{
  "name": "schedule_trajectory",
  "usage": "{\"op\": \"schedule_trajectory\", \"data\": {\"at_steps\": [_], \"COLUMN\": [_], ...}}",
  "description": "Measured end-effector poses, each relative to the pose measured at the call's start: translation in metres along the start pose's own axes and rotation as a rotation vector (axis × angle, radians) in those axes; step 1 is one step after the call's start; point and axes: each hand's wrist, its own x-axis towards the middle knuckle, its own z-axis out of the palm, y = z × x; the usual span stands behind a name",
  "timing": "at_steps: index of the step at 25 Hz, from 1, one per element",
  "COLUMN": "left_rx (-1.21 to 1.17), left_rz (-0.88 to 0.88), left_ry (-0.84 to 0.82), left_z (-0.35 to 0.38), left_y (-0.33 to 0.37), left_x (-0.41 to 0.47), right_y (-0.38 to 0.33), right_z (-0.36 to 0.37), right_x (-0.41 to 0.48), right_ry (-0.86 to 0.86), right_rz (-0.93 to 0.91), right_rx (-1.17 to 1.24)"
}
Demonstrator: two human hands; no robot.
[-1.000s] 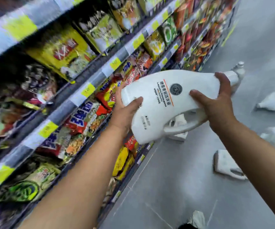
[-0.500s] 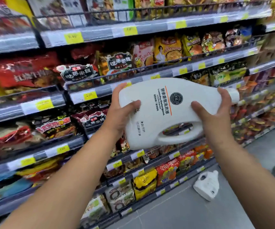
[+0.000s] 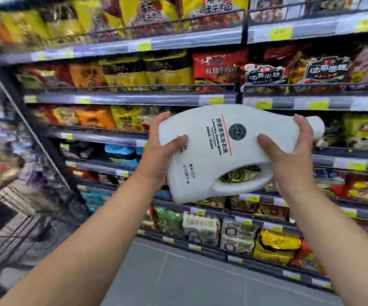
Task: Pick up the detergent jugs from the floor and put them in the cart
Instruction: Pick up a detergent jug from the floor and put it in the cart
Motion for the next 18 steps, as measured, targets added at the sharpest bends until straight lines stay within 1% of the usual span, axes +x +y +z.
{"op": "schedule_trajectory", "data": {"at_steps": [2, 7, 10, 14, 18], "left_rx": [0.044, 0.167, 0.234, 0.271, 0.309], "left_rz": [0.019, 0.073, 0.092, 0.096, 0.077], "left_ry": [0.1, 0.424, 0.584, 0.738, 0.852], "left_z": [-0.045, -0.181, -0.261, -0.368, -0.469], "left_y": [0.016, 0.069, 0.102, 0.137, 0.159], "left_x": [-0.022, -0.093, -0.134, -0.181, -0.213], "right_y": [0.001, -0.014, -0.023, -0.026, -0.023], "right_z": [0.046, 0.2, 0.295, 0.416, 0.521], "right_x": [-0.015, -0.074, -0.12, -0.186, -0.243], "right_ry": [-0.102, -0.385, -0.542, -0.682, -0.778], "right_rz": [0.015, 0.026, 0.061, 0.116, 0.155], "right_rx": [0.056, 0.174, 0.251, 0.329, 0.337]}}
